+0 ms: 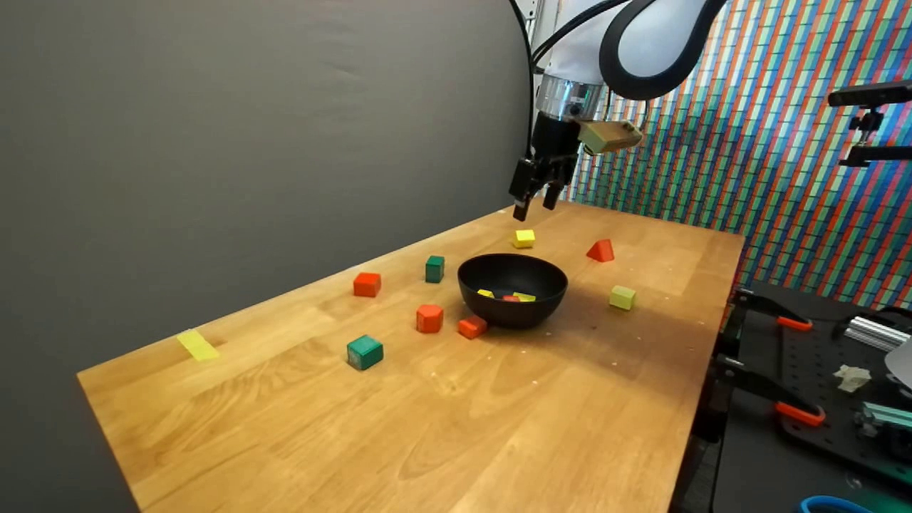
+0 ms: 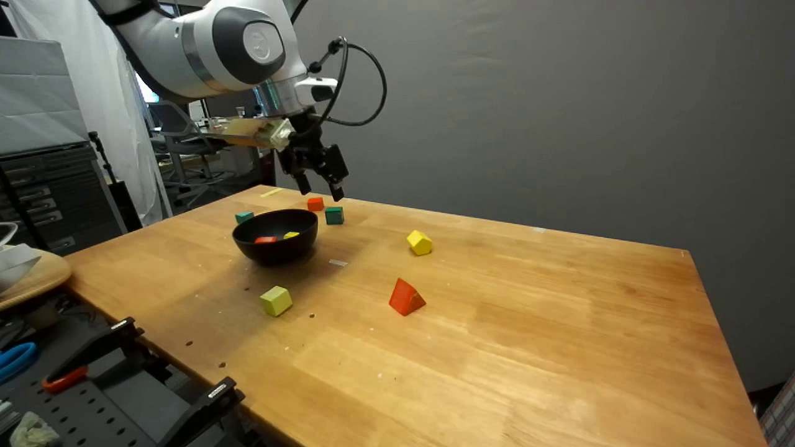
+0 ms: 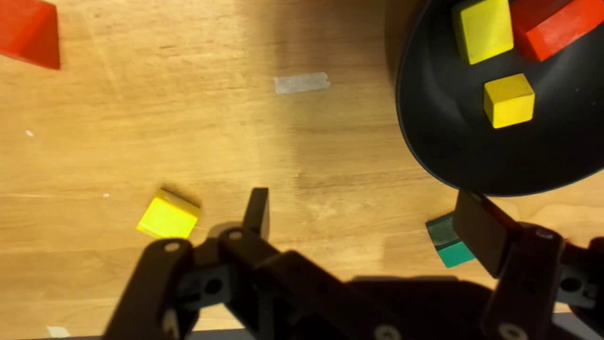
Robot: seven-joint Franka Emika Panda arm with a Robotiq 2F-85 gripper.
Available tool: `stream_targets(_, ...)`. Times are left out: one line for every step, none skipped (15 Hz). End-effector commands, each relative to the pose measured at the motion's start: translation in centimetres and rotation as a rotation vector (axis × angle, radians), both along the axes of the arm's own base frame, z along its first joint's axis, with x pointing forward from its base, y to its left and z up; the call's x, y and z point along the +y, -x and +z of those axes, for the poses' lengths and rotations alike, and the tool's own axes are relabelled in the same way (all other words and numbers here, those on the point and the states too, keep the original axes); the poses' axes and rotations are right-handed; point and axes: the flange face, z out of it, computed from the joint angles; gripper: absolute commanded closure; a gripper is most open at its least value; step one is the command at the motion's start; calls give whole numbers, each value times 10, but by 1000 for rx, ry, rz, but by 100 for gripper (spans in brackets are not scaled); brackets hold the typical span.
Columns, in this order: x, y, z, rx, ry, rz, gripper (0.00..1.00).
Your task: Remove all the contents from the black bowl.
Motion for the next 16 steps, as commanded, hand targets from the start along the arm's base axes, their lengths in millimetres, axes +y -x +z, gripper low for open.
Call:
stream_targets(7,-3,-6,29,2,55,0)
stream_targets(12,-2,-6,38,8,101,0)
stream_targets(17,0,-2,47,15,158,0)
stream_targets(24,2,3,54,23,207,0)
stream_targets(33,4,11,63,41,263,0)
stream_targets(39,2,18,67,59,302,0)
stream_targets(50,1,25,75,74,337,0)
stream_targets(58,-1,32,88,81,354,0)
stream_targets(63,-4,34,110,97,350,0)
stream_targets(69,-7,35,135,95,352,0)
stream_targets(75,-10,31,165,84,350,0)
stream_targets(81,-12,26,185,80,348,0)
stream_targets(86,-15,20,200,84,336,0)
stream_targets(90,-17,13,192,108,299,0)
stream_targets(96,-19,3,158,147,247,0)
stream_targets(100,-21,-5,159,175,229,0)
